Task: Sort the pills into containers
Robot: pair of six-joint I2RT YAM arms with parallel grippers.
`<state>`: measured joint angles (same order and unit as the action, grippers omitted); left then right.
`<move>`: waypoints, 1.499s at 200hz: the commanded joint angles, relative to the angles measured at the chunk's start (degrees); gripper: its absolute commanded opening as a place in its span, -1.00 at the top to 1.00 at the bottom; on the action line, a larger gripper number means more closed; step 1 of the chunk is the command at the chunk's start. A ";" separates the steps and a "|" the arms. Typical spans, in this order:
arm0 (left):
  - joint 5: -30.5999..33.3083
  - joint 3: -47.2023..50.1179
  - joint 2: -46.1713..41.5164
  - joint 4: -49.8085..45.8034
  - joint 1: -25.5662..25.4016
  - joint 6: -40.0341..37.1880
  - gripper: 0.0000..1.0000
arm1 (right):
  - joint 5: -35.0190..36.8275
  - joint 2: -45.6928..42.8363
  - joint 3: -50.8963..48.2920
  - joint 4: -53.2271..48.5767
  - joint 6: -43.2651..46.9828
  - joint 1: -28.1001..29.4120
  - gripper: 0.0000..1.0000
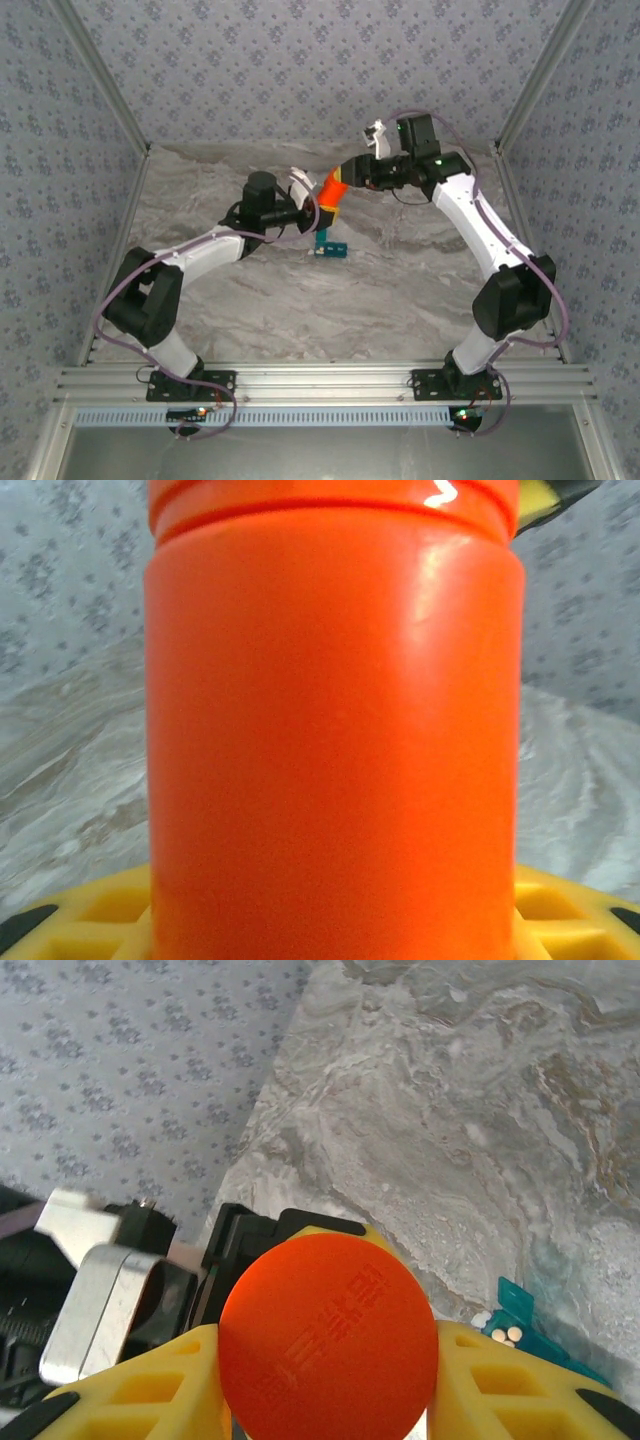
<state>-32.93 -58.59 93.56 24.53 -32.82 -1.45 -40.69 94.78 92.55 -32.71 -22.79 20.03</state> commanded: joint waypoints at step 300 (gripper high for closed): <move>29.13 1.99 -0.39 8.07 -13.23 -17.32 1.00 | 1.89 -0.52 -2.55 10.29 -20.84 -1.29 -0.70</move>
<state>1.02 -55.75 93.86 29.78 -46.09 -18.98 -36.40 96.05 88.20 -23.90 -44.16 19.73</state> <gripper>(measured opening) 0.514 0.834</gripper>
